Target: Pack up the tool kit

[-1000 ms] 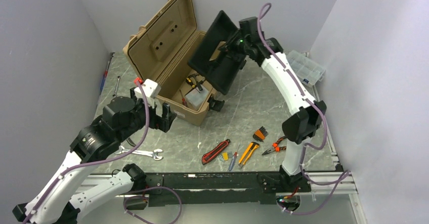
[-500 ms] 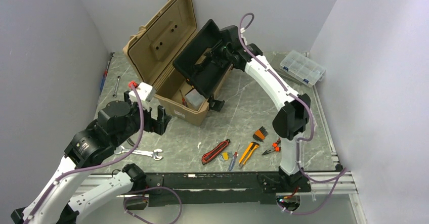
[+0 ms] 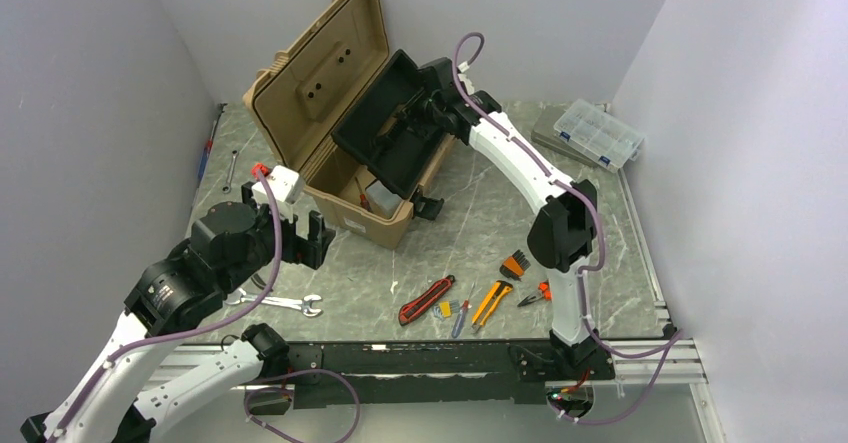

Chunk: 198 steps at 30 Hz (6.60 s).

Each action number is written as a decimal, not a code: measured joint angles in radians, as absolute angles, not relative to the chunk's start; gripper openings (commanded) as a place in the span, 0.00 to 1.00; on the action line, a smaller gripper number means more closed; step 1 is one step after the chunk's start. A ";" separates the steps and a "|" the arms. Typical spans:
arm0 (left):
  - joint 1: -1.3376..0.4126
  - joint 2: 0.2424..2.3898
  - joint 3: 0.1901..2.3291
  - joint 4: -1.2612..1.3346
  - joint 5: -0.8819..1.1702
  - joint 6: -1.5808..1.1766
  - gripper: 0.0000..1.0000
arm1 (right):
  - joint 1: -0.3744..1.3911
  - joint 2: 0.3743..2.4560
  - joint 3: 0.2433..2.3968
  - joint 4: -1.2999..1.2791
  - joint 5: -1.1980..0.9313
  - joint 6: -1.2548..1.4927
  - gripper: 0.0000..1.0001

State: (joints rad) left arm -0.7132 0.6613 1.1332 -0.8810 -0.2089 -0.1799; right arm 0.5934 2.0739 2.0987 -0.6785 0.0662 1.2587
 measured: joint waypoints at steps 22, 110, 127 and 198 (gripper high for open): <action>-0.713 0.643 1.116 -0.889 -0.254 -0.177 0.99 | 0.609 2.211 2.046 -0.463 0.088 1.372 0.00; -1.008 0.872 0.825 -0.540 -0.076 -0.242 0.97 | 0.658 1.005 0.741 -1.032 0.306 1.162 0.58; -1.171 0.876 0.707 -0.478 -0.203 -0.318 0.99 | 0.728 1.174 0.659 -0.847 0.217 1.215 0.61; -1.114 1.388 0.863 -0.464 0.003 -0.275 0.00 | 0.646 1.380 1.514 -0.532 0.499 0.819 0.00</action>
